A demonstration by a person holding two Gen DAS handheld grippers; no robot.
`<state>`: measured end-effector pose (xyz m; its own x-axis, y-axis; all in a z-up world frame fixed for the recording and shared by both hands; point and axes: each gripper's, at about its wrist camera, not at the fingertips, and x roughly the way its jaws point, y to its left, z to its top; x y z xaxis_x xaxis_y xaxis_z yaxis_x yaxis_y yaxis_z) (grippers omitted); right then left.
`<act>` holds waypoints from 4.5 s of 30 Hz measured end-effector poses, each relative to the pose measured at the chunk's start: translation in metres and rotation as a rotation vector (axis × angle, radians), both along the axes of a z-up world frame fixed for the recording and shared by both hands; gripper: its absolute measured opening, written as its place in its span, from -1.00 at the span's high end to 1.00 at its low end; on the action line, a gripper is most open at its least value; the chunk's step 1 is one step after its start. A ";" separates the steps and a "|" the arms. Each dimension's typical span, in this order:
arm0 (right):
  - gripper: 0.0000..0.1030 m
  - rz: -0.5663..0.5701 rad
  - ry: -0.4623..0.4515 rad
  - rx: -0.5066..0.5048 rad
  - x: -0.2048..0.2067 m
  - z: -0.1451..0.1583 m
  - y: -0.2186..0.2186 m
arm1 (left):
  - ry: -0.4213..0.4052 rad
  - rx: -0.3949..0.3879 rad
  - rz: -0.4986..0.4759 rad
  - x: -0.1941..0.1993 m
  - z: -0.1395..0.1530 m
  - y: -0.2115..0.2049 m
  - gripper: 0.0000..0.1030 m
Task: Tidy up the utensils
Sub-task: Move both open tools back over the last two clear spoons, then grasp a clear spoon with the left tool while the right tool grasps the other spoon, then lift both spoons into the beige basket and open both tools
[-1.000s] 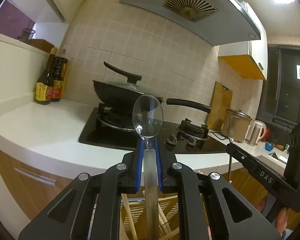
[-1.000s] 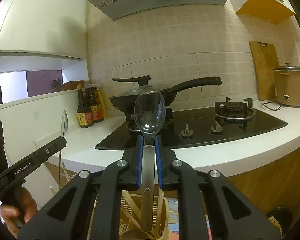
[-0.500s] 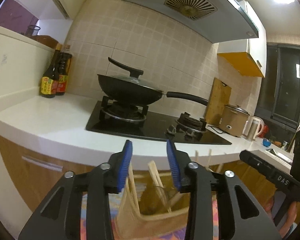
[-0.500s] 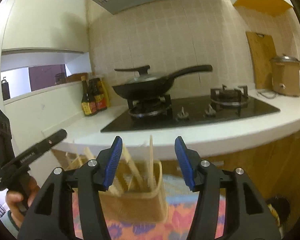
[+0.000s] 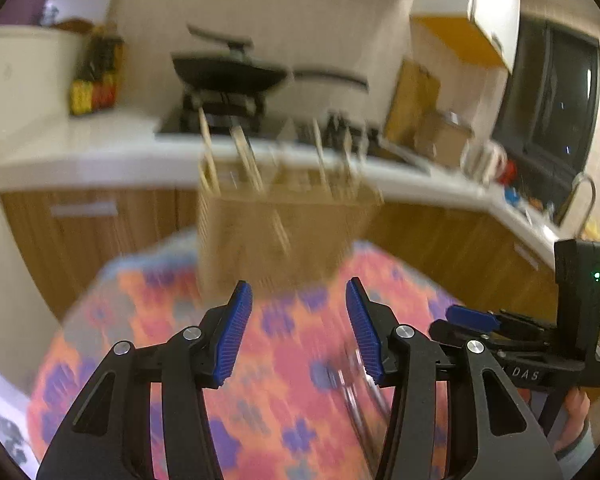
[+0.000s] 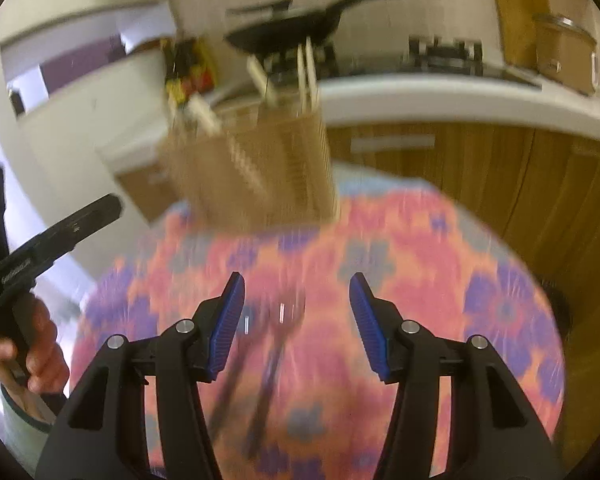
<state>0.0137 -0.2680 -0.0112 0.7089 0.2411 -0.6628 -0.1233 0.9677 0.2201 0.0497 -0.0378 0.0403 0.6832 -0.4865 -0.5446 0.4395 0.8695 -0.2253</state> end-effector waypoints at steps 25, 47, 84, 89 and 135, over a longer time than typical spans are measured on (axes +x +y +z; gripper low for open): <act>0.79 0.056 0.110 -0.197 -0.059 -0.071 0.057 | 0.344 0.070 -0.091 0.004 -0.091 -0.036 0.34; 0.82 -0.033 0.136 -0.040 -0.072 -0.072 -0.014 | 0.220 0.426 -0.088 -0.008 -0.102 -0.099 0.25; 0.57 0.050 0.383 -0.188 0.047 -0.057 0.015 | 0.265 0.334 0.097 0.013 -0.093 0.016 0.79; 0.80 0.065 0.412 -0.218 0.057 -0.057 0.015 | 0.290 0.398 0.038 0.014 -0.090 0.009 0.64; 0.81 0.225 -0.340 -0.067 0.043 0.169 0.058 | -0.356 -0.037 0.070 0.040 0.140 -0.004 0.80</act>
